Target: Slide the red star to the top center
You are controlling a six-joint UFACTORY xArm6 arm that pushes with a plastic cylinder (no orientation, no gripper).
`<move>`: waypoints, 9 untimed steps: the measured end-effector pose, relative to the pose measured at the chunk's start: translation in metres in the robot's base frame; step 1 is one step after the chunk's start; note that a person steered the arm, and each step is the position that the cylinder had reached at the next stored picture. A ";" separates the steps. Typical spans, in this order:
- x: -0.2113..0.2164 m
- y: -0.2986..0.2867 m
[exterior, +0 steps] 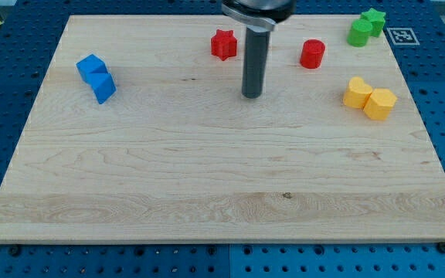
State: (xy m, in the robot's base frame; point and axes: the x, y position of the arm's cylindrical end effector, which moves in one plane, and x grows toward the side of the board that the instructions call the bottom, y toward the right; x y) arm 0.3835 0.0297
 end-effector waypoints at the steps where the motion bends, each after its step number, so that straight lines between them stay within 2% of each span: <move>1: -0.039 -0.036; 2: -0.075 -0.052; 4: -0.117 -0.052; 6: -0.092 -0.035; 8: -0.091 -0.006; 9: -0.105 0.002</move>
